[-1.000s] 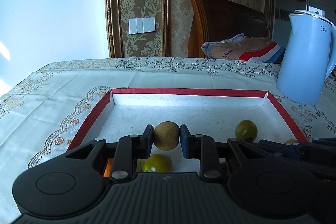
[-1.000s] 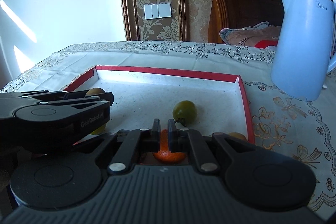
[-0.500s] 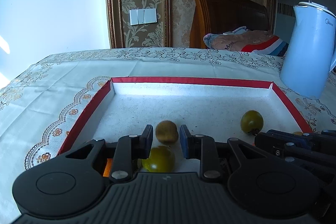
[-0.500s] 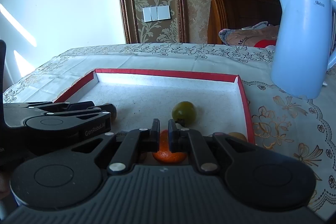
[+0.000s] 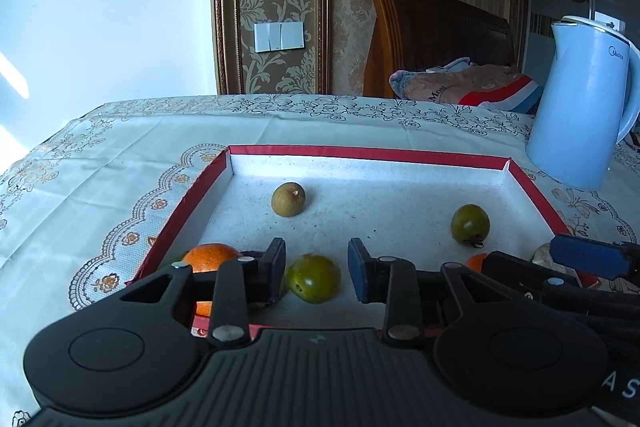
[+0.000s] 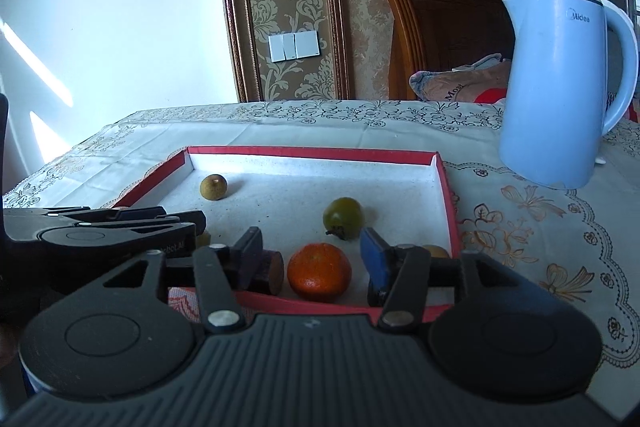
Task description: Organize fruits
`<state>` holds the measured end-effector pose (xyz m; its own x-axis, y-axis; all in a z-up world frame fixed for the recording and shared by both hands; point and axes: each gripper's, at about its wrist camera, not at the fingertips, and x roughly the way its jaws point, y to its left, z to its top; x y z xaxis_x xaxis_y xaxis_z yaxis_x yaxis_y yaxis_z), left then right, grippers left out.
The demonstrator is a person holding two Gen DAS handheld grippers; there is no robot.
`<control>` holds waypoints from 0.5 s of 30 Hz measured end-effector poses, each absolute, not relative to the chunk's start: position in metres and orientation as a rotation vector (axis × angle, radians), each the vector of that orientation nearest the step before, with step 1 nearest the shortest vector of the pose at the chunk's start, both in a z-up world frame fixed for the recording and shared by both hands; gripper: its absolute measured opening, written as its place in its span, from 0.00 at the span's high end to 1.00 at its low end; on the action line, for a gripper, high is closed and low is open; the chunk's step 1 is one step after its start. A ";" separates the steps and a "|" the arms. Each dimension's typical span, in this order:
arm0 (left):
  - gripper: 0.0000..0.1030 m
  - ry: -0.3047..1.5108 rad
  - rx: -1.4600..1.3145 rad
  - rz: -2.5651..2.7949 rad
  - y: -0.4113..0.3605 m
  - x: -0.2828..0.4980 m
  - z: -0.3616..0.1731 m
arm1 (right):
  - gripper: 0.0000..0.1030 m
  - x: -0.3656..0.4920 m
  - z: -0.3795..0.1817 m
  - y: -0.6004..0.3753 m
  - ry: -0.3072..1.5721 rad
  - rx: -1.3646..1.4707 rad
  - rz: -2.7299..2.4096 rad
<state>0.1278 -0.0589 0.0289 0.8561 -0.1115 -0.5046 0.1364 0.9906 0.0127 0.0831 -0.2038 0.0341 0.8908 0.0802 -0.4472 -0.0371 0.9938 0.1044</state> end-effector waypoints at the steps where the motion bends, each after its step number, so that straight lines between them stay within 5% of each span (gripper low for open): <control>1: 0.49 0.516 0.051 -0.124 -0.057 0.123 0.030 | 0.38 0.077 0.034 -0.204 0.461 0.097 0.057; 7: 0.25 0.442 0.114 -0.113 -0.054 0.085 0.029 | 0.12 0.039 0.031 -0.210 0.447 0.135 0.042; 15: 0.23 0.485 0.099 -0.121 -0.037 0.058 0.025 | 0.11 0.019 0.018 -0.210 0.466 0.165 0.029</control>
